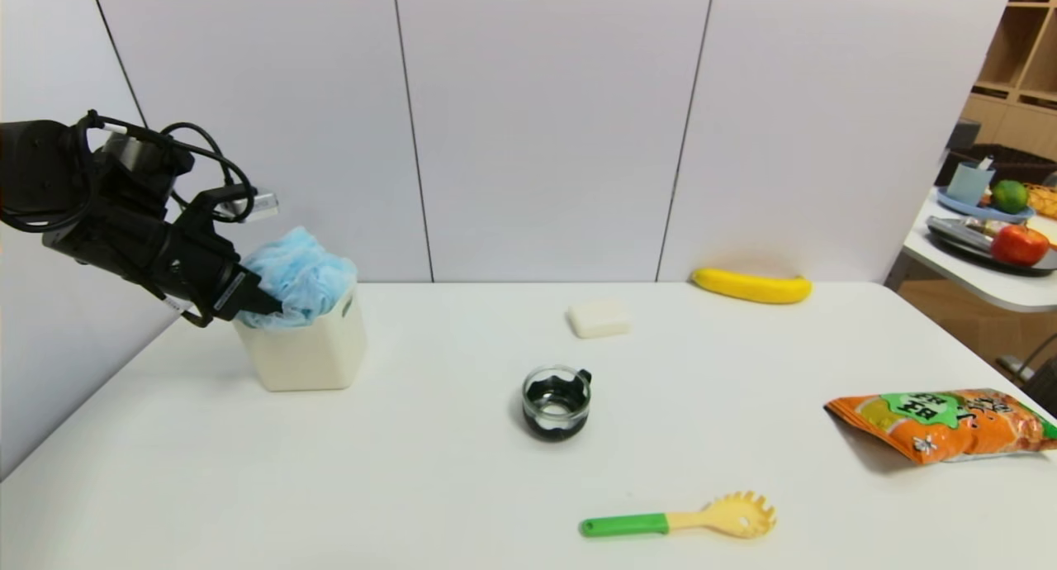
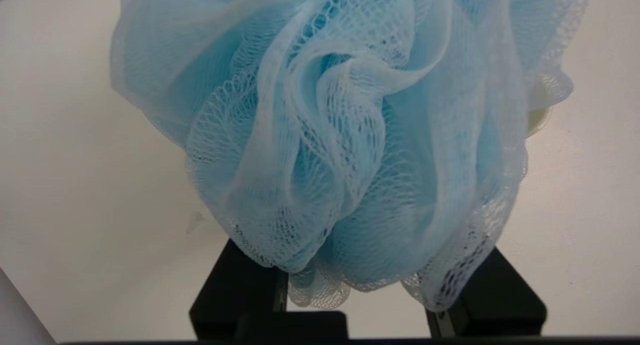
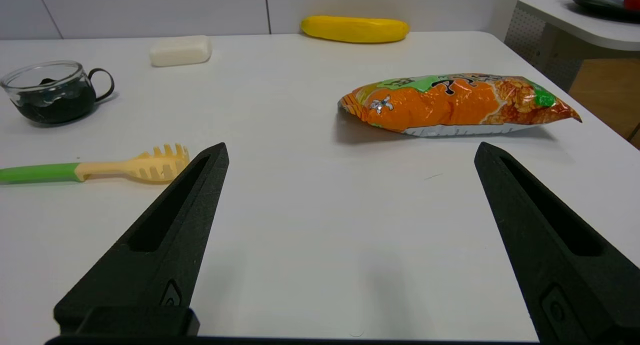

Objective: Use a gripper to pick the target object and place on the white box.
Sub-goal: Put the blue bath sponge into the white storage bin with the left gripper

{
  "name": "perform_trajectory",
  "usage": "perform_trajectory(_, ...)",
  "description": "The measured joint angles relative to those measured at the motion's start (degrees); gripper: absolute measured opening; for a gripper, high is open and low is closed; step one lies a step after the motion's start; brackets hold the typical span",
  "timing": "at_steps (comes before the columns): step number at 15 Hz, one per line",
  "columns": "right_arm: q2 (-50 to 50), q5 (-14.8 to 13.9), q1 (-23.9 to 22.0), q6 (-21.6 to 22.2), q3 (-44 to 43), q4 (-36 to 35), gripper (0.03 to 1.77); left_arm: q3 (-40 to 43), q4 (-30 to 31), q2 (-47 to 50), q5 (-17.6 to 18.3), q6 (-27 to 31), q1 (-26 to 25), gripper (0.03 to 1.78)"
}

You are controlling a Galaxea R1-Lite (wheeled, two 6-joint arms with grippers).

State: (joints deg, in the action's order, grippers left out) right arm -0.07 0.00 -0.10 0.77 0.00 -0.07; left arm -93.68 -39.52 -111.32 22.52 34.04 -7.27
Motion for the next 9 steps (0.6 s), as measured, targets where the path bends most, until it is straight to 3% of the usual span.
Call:
perform_trajectory(4, 0.00, 0.00, 0.00, 0.00, 0.00, 0.00, 1.70, 0.00, -0.17, 0.68, 0.05, 0.66, -0.09, 1.14)
perform_trajectory(9, 0.00, -0.02, 0.00, -0.02, 0.00, 0.00, 1.70, 0.27, -0.91, 3.58, 0.06, 0.61, -0.11, 1.41)
